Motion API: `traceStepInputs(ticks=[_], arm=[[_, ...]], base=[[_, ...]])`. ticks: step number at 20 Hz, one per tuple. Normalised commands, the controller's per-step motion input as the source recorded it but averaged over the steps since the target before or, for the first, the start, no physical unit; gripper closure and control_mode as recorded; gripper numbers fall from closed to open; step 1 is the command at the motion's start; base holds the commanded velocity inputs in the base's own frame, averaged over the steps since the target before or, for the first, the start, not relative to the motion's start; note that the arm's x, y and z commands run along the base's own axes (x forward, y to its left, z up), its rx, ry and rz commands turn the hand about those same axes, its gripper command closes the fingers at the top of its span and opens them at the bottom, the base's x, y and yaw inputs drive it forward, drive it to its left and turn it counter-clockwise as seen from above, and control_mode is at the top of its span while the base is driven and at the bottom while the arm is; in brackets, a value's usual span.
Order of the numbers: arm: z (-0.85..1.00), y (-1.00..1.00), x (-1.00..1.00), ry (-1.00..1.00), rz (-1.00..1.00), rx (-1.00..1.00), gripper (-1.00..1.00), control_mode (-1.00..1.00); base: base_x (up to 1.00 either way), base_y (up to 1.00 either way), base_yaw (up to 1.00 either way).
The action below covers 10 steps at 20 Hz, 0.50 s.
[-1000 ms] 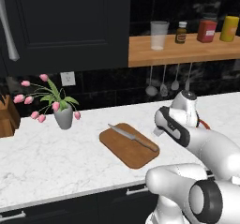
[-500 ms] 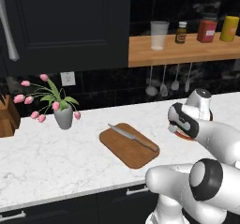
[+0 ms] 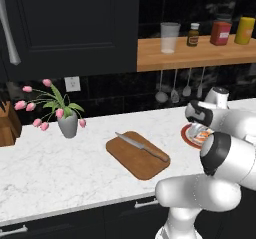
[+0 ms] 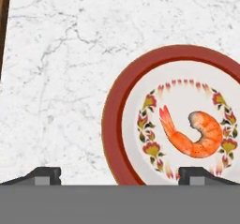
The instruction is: Pick up the knife from the drawer and place it on the cutting board. Then place the meat from the plate to the cutting board.
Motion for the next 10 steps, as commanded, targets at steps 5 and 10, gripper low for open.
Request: traceStepInputs(ticks=[5, 10], arm=[[0.0, -0.29, 0.18, 0.02, 0.01, -0.1, -1.0, -1.0], [-0.07, -0.39, 0.0, 0.0, 0.07, -0.05, -1.0, -1.0]], base=[[0.0, 0.0, 0.0], [0.0, 0.0, 0.0]])
